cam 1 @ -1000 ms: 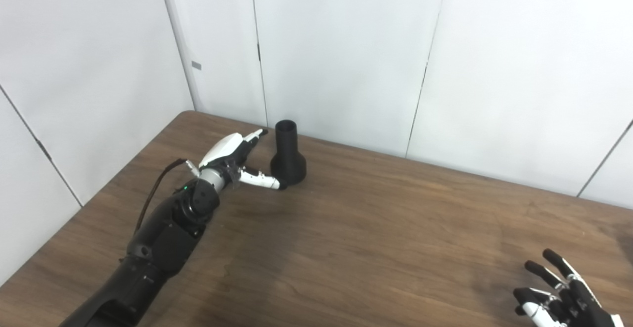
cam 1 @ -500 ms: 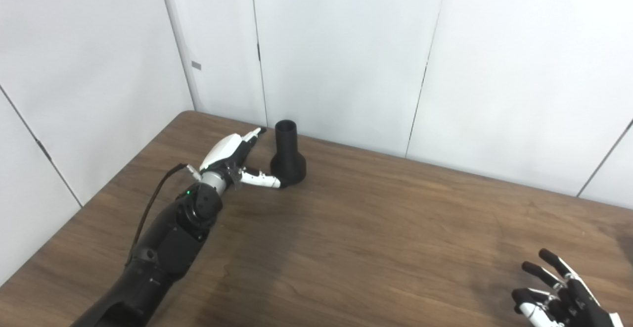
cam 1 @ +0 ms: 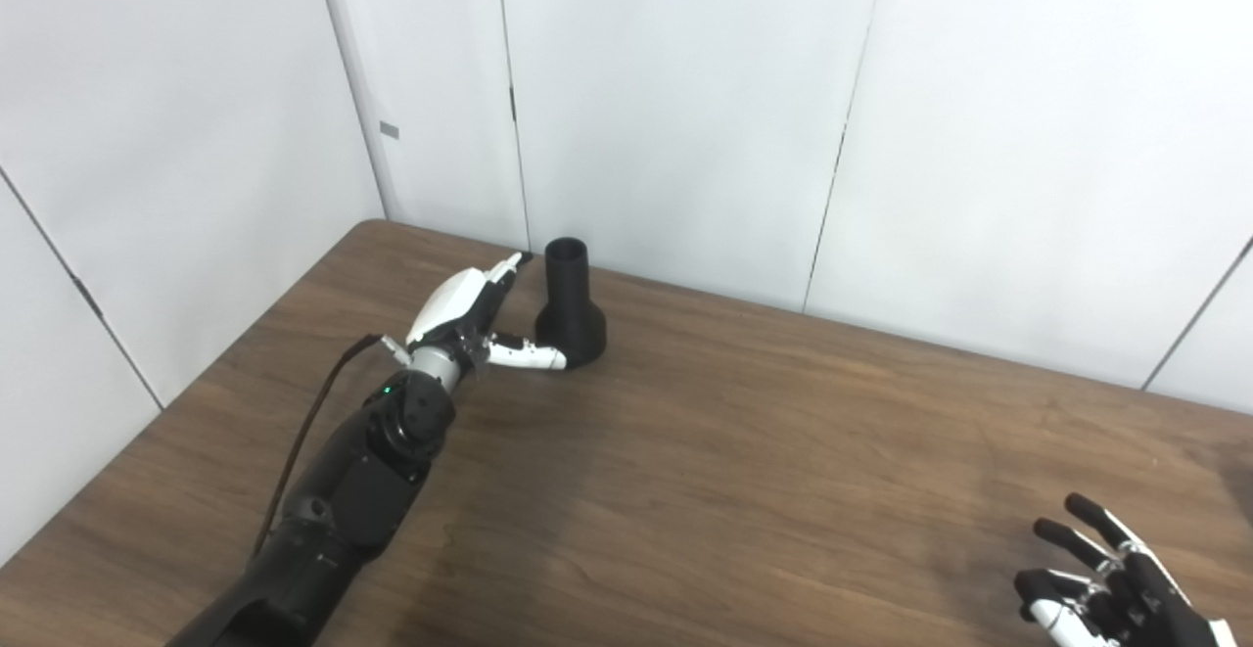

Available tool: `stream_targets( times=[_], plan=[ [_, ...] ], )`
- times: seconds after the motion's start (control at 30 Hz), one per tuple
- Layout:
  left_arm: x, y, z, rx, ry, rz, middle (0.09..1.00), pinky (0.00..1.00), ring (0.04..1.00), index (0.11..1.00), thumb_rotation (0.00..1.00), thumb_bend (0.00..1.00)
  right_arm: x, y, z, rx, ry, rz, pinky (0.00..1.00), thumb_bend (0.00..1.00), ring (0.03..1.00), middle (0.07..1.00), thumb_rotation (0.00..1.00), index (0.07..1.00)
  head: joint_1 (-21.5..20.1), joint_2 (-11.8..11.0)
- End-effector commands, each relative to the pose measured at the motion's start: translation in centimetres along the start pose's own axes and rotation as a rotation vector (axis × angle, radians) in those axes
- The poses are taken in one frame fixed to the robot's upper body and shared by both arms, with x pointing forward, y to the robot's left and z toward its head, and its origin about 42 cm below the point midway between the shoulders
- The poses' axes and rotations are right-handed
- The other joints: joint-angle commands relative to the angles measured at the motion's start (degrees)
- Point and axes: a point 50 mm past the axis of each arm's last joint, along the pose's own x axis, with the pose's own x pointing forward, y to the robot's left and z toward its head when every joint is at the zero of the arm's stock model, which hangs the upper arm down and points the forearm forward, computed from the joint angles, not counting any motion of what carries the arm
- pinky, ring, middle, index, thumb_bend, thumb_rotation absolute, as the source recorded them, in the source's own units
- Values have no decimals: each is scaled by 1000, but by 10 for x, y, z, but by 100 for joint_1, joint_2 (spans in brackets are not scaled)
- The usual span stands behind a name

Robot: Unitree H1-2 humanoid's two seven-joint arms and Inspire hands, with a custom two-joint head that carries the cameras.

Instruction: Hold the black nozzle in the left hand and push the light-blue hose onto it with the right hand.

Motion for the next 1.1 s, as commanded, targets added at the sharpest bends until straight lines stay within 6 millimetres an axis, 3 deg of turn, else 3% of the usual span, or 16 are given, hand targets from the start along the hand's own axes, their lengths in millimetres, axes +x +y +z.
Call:
stream_targets(
  times=[0.0,0.27,1.07],
  plan=[
    [11,16,15,6,-52,47,1000,859,1000,1000,388,1000,0,1,15,3,-67,2,439,361,551,740,0,803,1,10],
    [13,13,15,11,-59,42,1000,843,993,1000,389,1000,0,2,13,-6,-66,-5,470,373,557,744,0,810,-24,27],
    [13,3,28,7,-78,18,999,857,994,1000,377,1000,1,0,8,6,-70,13,441,390,533,736,0,814,-75,72]
  ],
)
